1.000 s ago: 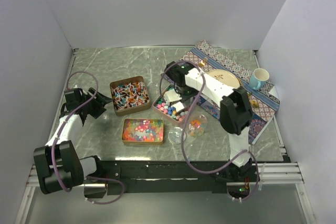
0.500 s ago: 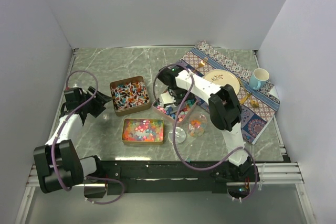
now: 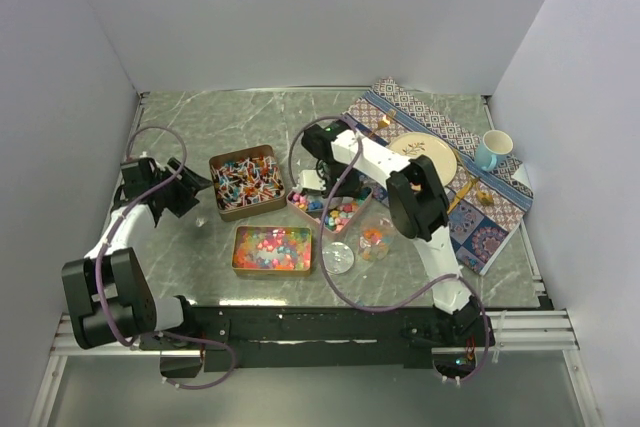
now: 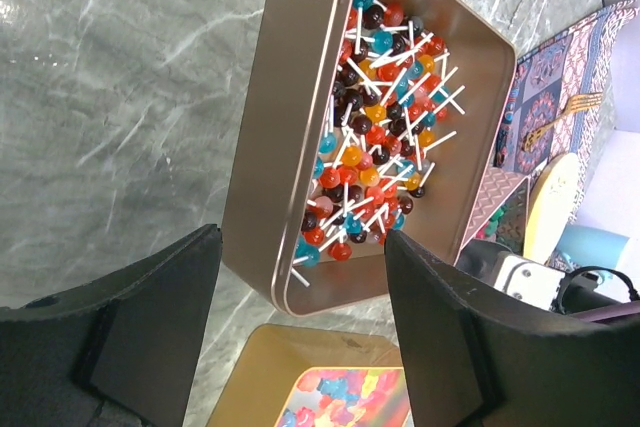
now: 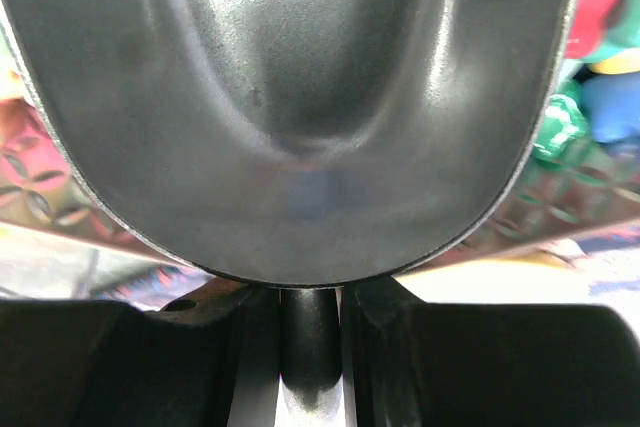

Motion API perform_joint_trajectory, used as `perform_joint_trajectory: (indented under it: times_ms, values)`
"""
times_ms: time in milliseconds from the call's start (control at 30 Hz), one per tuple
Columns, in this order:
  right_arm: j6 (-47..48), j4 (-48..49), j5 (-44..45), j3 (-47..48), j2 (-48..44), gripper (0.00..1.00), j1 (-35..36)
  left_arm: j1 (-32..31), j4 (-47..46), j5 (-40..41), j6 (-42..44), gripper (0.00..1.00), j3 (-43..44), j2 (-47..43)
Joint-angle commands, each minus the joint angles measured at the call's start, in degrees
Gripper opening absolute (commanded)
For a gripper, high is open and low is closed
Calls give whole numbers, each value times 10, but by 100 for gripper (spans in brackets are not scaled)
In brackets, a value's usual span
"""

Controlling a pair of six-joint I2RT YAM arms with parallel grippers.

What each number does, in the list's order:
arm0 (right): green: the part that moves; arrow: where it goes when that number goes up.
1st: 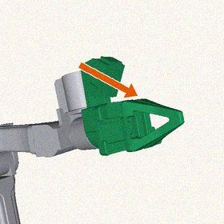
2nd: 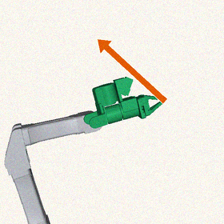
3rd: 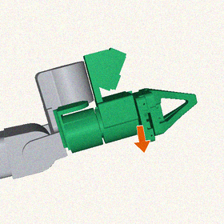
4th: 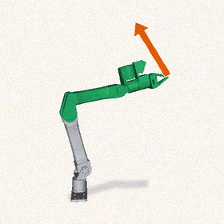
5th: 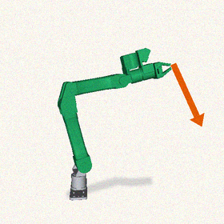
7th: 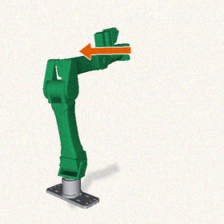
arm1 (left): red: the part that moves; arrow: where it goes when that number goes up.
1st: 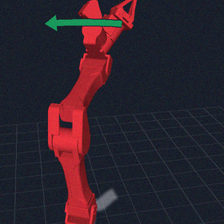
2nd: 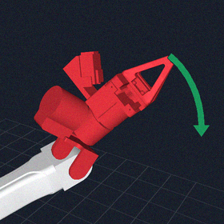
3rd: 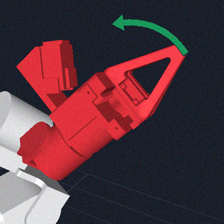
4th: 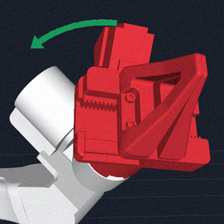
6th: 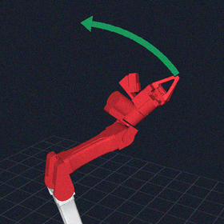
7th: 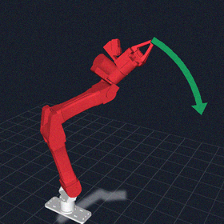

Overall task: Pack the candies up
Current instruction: Scoop the fake candies from the storage box.

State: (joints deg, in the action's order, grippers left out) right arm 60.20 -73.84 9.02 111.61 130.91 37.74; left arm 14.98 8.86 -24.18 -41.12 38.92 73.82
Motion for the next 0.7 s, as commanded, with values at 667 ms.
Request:
perform_joint_trajectory:
  times_ms: [667]
  values:
    - [-34,347,-292,-293,-222,0,-87,32,49,-132,172,73,80,53]
